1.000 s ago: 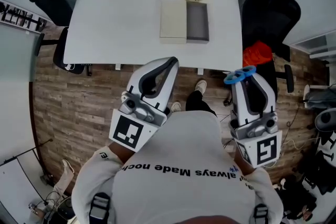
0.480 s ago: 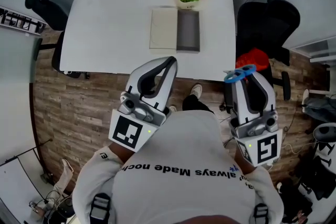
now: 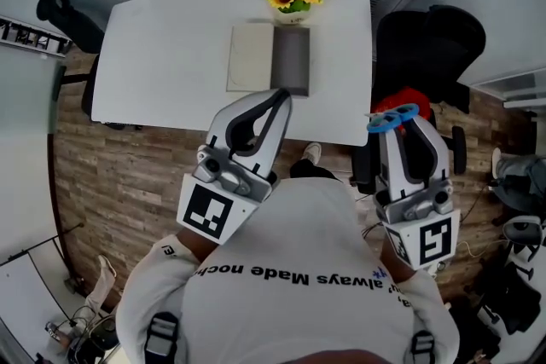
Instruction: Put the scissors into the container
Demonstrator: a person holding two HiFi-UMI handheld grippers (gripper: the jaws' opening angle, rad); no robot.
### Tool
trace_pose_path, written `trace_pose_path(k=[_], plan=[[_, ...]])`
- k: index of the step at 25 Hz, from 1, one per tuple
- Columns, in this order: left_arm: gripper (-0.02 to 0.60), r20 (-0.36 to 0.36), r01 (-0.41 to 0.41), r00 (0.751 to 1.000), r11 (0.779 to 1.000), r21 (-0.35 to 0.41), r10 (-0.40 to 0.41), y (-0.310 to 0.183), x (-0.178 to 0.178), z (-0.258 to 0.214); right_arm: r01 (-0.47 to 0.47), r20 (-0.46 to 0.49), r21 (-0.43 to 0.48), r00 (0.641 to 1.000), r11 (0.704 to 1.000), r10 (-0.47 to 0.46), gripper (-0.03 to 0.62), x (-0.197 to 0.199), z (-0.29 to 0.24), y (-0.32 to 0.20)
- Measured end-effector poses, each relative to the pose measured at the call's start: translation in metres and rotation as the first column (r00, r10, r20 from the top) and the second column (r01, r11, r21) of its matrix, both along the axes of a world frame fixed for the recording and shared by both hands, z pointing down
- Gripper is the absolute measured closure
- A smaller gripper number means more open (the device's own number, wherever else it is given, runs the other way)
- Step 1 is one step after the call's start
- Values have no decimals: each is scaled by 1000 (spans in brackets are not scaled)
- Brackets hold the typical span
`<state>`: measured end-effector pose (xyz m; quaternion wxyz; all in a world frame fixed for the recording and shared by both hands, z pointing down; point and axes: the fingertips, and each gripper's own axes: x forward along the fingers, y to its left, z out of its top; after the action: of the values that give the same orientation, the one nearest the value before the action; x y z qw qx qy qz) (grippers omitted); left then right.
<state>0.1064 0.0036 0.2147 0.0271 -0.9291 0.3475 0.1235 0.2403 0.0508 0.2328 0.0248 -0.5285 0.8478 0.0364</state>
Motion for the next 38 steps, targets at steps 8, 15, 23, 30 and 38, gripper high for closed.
trace_pose_path(k=[8,15,23,30,38], plan=[[560,1,1,1000,1000,-5,-1,-17,34,2,3,5,-13,1000,1000,-3,514,33,5,-18],[560,11,15,1000,1000,-23,-14,-27,45,8,18,14,-22,1000,1000,-18,514,44,9,-29],[560,13,43,999,999,-25,-42,-40,32,8,41,19,-31,999,999,-41,514,33,12,-44],[560,9,44,999,999,-32,-44,-58,4,9,43,16,-28,999,999,-43,514,5,7,-63],[560,1,55,998,998,-26,-55,-83,-45,8,42,-2,-19,999,999,-42,514,-40,2,-90]])
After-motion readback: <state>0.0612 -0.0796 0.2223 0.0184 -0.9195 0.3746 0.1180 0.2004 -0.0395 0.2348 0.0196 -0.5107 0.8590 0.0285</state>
